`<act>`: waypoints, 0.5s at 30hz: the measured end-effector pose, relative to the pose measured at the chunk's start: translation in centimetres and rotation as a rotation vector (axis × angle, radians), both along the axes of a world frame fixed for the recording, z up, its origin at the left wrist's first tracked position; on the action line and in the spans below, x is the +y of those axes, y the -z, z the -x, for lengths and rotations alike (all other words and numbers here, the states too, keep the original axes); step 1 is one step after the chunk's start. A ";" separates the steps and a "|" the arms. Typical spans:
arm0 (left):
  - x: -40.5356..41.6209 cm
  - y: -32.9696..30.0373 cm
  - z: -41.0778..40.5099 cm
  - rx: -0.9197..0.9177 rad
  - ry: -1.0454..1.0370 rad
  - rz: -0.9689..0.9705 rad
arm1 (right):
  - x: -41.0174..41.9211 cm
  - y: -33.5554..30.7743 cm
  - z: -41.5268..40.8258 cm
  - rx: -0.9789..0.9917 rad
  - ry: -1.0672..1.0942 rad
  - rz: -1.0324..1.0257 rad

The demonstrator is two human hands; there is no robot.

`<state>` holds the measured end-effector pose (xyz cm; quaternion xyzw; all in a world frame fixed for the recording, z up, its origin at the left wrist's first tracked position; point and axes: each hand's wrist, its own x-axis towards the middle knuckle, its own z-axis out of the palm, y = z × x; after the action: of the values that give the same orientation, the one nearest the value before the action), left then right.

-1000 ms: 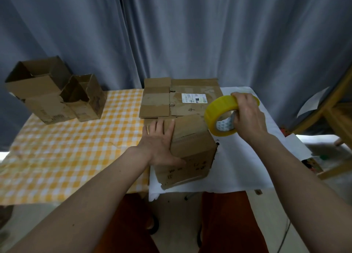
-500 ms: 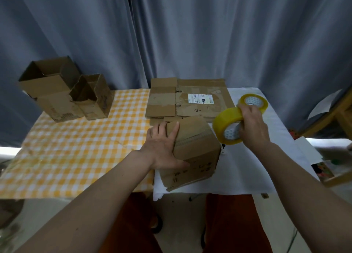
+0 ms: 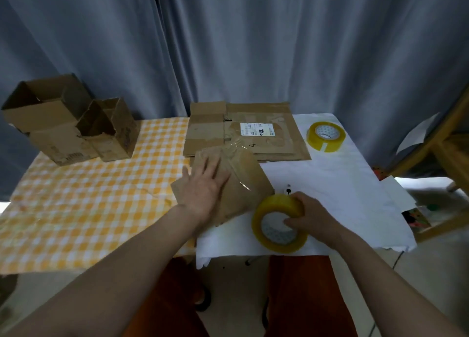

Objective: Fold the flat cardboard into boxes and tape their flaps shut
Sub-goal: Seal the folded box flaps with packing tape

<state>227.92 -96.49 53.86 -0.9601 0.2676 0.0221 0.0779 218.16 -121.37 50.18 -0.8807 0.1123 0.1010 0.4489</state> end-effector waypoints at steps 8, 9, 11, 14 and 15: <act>1.0 4.6 3.1 0.282 -0.401 0.841 | 4.6 2.6 0.4 -0.095 0.140 -0.230; 0.9 4.9 3.0 0.327 -0.434 0.853 | 5.1 2.7 0.4 -0.094 0.148 -0.262; 0.7 5.8 2.9 0.405 -0.447 0.793 | 5.8 2.7 0.3 -0.078 0.180 -0.332; 1.1 5.9 1.4 0.450 -0.357 0.789 | 6.5 2.7 0.3 -0.038 0.203 -0.387; 1.5 5.7 0.7 0.467 -0.318 0.779 | 6.8 2.6 0.2 -0.028 0.200 -0.404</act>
<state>227.23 -95.00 48.14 -0.9162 0.1162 0.1468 -0.3543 217.95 -114.57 47.57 -0.7587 0.1705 0.0642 0.6254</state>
